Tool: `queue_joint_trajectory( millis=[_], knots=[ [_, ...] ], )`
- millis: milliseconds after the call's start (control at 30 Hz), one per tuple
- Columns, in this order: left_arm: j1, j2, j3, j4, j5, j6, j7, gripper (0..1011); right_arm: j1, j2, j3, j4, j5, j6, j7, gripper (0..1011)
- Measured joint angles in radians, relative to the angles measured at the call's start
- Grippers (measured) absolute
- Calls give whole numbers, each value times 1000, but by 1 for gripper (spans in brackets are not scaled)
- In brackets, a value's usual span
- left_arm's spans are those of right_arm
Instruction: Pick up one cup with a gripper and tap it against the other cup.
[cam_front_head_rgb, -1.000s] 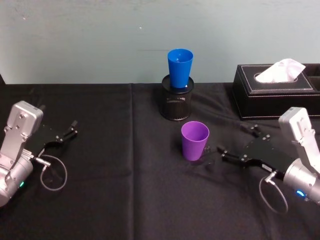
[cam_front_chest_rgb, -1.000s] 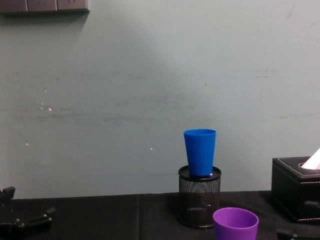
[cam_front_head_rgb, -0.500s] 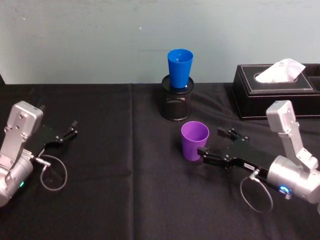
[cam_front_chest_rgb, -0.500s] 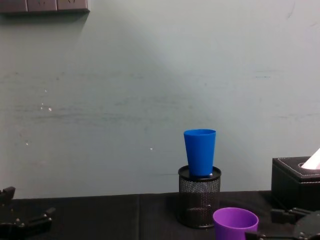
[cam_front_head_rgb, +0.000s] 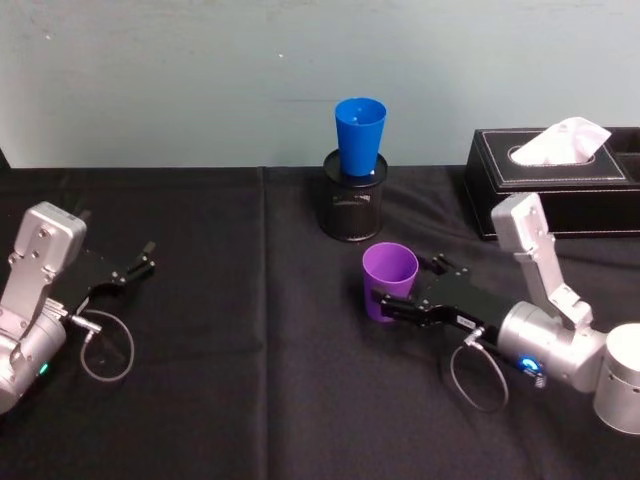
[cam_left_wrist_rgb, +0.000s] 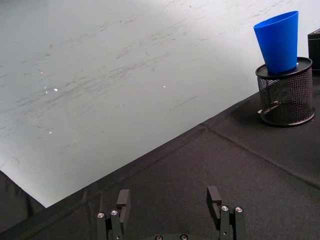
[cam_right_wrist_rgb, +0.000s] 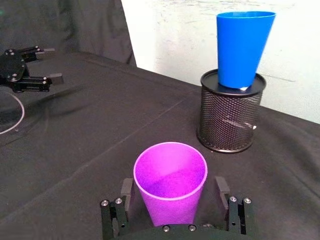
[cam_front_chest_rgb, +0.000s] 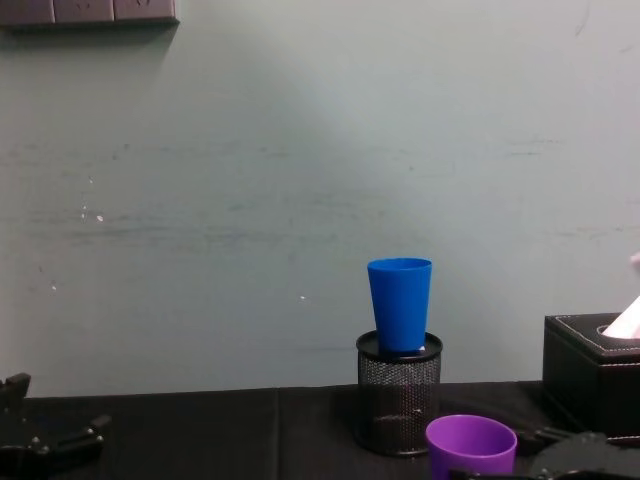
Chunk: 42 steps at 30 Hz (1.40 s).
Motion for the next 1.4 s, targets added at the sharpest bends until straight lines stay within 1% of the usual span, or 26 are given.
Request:
queue_joint_trajectory(
  millis=[200, 367, 467, 533, 600, 700, 733, 833, 867, 1067, 1167, 1200, 1267, 1400],
  knots=[
    [0, 0, 0, 0, 0, 0, 0, 1000, 17, -31, 0, 37, -16, -1, 7, 1003],
    [0, 0, 0, 0, 0, 0, 0, 1000, 30, -53, 1, 70, -31, -18, 9, 1003],
    [0, 0, 0, 0, 0, 0, 0, 1000, 37, -66, 4, 82, -38, -21, 9, 982],
    [0, 0, 0, 0, 0, 0, 0, 1000, 40, -73, 6, 86, -42, -22, 8, 927],
    [0, 0, 0, 0, 0, 0, 0, 1000, 41, -76, 7, 87, -46, -21, 8, 895],
    [0, 0, 0, 0, 0, 0, 0, 1000, 41, -79, 11, 84, -49, -15, 8, 812],
    [0, 0, 0, 0, 0, 0, 0, 1000, 39, -79, 15, 77, -49, -10, 8, 776],
    [0, 0, 0, 0, 0, 0, 0, 1000, 33, -77, 22, 56, -49, -1, 5, 751],
    [0, 0, 0, 0, 0, 0, 0, 1000, 33, -77, 22, 56, -49, -1, 5, 751],
    [0, 0, 0, 0, 0, 0, 0, 1000, 18, -58, 43, -20, -33, 22, 4, 729],
    [0, 0, 0, 0, 0, 0, 0, 1000, 13, -40, 55, -74, -23, 37, 4, 722],
    [0, 0, 0, 0, 0, 0, 0, 1000, 13, -40, 55, -74, -23, 37, 4, 722],
    [0, 0, 0, 0, 0, 0, 0, 1000, 11, -25, 65, -117, -11, 50, 4, 722],
    [0, 0, 0, 0, 0, 0, 0, 1000, 11, -11, 72, -157, 8, 68, 7, 722]
  ],
)
